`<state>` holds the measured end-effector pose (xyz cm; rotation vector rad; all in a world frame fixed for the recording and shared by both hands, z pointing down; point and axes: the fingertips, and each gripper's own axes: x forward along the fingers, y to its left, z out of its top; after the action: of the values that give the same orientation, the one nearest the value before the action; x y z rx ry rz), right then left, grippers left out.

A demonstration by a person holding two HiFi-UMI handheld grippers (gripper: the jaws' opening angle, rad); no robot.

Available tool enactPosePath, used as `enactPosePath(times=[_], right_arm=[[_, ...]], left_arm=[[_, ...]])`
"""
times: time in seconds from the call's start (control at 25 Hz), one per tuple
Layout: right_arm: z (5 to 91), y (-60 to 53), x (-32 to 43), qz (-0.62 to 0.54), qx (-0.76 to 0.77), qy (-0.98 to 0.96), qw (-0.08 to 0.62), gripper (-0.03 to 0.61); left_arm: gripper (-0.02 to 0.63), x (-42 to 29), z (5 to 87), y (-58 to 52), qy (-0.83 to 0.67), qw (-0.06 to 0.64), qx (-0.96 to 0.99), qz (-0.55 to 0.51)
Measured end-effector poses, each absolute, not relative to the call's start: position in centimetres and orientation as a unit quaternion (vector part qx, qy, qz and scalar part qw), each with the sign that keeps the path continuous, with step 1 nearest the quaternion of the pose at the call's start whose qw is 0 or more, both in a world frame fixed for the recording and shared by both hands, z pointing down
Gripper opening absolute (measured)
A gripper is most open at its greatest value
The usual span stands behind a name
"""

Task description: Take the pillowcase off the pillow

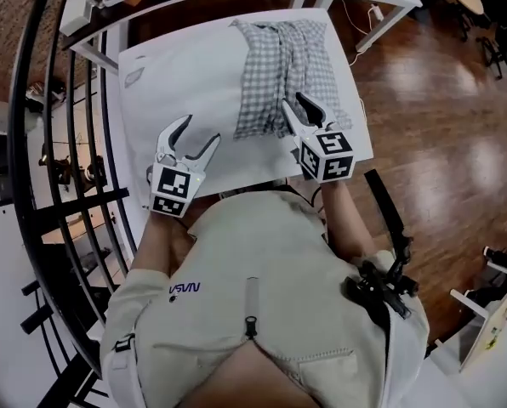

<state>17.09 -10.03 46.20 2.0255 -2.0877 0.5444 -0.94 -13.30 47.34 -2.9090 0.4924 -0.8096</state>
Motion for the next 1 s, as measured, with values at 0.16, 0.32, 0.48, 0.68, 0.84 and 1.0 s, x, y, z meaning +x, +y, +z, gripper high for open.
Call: enactPosePath(times=[0.16, 0.32, 0.48, 0.68, 0.84, 1.0], right_arm=[[50.9, -5.9, 13.0, 0.229, 0.662, -0.702, 0.129, 0.138], [57.1, -5.3, 9.4, 0.265, 0.631, -0.702, 0.197, 0.173], [58.9, -7.8, 8.6, 0.228, 0.633, -0.695, 0.253, 0.182], [55.1, -9.3, 12.6, 0.164, 0.689, -0.652, 0.269, 0.009], [50.7, -8.2, 16.8, 0.125, 0.746, -0.606, 0.245, 0.007], [49.6, -5.1, 22.6, 0.133, 0.792, -0.545, 0.241, 0.005]], left_arm=[[0.305, -0.7, 53.5, -12.1, 0.133, 0.041, -0.931, -0.339], [0.116, -0.6, 55.6, -13.3, 0.143, 0.064, -0.919, -0.362], [0.012, -0.4, 53.1, -13.8, 0.143, 0.051, -0.931, -0.331], [0.011, -0.2, 47.8, -15.9, 0.184, 0.07, -0.94, -0.277], [0.011, -1.3, 44.2, -19.5, 0.234, 0.055, -0.942, -0.232], [0.011, -2.9, 43.4, -21.6, 0.256, 0.036, -0.941, -0.219]])
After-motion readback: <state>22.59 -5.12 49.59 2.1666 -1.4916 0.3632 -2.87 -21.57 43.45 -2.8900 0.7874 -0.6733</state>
